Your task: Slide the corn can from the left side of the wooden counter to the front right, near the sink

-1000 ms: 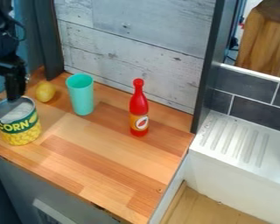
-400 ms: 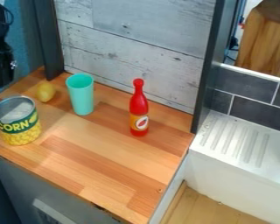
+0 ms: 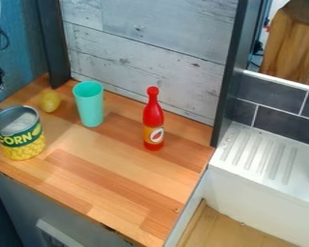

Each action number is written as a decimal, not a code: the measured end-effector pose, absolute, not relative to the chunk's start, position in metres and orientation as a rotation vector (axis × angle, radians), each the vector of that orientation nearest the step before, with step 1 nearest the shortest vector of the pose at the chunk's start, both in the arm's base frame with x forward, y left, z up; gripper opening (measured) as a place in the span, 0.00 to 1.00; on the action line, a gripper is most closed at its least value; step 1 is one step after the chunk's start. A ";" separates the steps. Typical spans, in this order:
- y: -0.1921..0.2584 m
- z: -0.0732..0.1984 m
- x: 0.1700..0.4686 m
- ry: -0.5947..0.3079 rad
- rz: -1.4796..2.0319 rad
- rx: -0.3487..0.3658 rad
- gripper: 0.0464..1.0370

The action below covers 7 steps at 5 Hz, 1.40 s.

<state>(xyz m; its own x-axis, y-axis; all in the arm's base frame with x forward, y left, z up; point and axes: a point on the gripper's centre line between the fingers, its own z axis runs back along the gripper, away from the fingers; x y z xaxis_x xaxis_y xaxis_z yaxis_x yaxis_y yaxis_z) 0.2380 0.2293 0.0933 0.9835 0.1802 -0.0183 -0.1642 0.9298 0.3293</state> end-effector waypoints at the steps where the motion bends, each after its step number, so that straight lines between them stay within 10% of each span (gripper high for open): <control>1: 0.234 0.083 0.236 0.083 0.174 0.341 0.96; 5: 0.252 0.049 0.253 0.142 0.060 0.315 0.96; 7: 0.189 0.041 0.240 0.117 -0.139 -0.014 0.96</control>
